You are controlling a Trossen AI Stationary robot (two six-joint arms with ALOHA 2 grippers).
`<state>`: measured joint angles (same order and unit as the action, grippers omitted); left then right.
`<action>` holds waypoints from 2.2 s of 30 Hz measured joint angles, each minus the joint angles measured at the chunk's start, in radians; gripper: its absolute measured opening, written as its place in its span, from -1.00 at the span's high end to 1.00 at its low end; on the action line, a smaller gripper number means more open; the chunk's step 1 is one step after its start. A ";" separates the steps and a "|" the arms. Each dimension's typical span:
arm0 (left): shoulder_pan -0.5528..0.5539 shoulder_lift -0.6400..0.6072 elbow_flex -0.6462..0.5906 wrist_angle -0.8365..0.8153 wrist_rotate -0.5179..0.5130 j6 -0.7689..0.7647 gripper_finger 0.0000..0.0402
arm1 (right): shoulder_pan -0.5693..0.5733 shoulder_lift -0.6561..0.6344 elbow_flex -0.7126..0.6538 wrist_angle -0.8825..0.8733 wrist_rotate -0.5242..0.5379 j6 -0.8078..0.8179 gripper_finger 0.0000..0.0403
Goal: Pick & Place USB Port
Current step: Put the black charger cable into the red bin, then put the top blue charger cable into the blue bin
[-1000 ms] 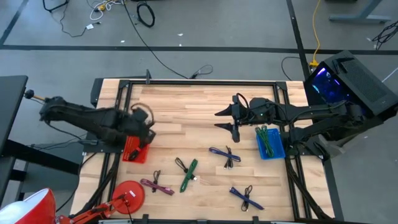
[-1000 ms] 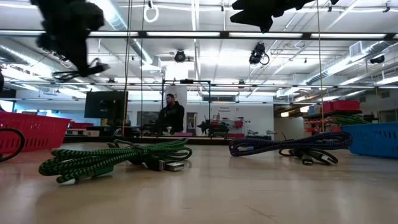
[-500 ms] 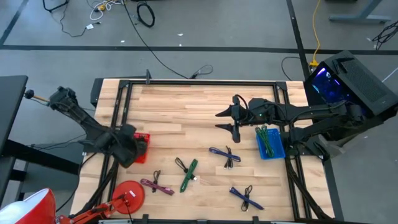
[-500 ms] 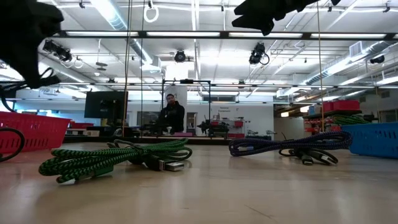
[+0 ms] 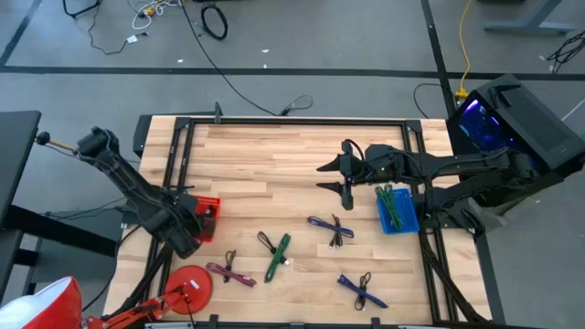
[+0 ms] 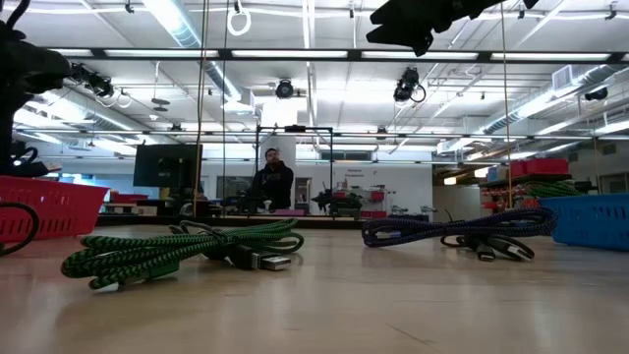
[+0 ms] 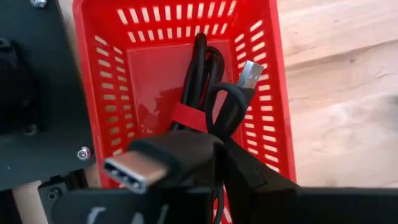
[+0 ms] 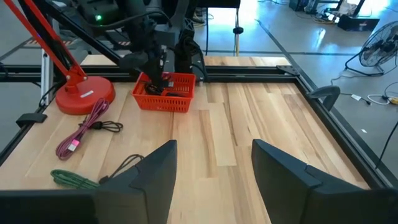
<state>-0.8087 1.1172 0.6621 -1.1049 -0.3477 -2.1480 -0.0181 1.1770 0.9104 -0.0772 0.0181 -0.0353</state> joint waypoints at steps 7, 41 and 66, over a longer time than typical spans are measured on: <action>0.023 0.008 0.000 -0.033 -0.009 -0.022 0.39 | 0.000 0.000 0.000 0.002 0.000 0.000 -0.03; 0.115 0.117 0.326 0.530 -0.625 1.479 0.12 | 0.357 0.209 0.000 -0.402 0.119 0.534 -0.03; 0.134 0.186 0.325 0.600 -0.673 1.480 0.12 | 0.278 0.464 0.000 -0.420 0.170 0.547 -0.03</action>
<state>-0.6750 1.3033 0.9874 -0.5051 -1.0210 -0.6678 0.2596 1.6409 0.9104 -0.4972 0.1884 0.5114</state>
